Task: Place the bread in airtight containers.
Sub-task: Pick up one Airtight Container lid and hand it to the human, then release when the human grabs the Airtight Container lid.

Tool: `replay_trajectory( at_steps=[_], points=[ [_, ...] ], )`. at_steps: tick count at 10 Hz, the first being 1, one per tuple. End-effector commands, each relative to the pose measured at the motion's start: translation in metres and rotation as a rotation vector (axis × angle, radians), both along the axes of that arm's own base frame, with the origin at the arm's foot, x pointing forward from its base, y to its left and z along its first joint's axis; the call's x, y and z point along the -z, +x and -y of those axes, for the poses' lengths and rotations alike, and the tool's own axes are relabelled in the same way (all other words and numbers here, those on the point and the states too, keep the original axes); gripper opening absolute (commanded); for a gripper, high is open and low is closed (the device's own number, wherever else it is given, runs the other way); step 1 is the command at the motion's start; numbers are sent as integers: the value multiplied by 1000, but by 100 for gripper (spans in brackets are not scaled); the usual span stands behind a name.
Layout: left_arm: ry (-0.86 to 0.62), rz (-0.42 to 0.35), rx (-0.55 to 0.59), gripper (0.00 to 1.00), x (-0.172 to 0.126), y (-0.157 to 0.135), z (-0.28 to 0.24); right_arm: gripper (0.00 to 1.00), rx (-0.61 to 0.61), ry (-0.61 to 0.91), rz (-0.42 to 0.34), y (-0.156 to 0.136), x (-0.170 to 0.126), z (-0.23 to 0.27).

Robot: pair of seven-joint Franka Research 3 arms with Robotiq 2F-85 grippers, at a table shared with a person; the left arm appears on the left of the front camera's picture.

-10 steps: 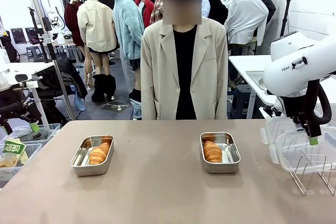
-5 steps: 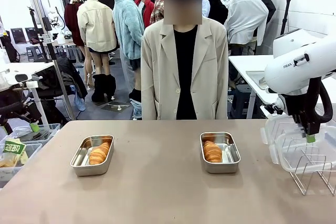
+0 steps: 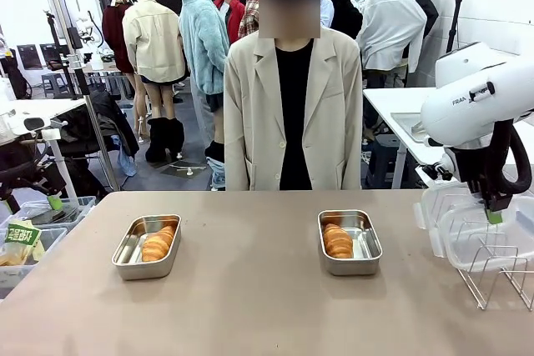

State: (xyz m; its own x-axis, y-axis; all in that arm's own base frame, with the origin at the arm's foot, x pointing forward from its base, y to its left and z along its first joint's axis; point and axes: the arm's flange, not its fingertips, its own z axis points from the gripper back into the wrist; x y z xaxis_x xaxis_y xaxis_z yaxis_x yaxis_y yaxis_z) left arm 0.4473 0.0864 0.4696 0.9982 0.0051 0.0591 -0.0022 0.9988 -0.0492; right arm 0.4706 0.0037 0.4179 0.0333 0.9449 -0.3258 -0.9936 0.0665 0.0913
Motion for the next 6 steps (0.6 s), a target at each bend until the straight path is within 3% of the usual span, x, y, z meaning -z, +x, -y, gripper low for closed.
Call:
replay_trajectory(
  at_steps=[1,5,6],
  points=[
    [12,12,-19,100,1,0,0,0,7,7,31,-6,-6,0],
    [12,12,-19,100,1,0,0,0,23,12,82,-17,-21,2],
    [12,12,-19,100,1,0,0,0,33,22,126,-26,-35,2]
  ],
)
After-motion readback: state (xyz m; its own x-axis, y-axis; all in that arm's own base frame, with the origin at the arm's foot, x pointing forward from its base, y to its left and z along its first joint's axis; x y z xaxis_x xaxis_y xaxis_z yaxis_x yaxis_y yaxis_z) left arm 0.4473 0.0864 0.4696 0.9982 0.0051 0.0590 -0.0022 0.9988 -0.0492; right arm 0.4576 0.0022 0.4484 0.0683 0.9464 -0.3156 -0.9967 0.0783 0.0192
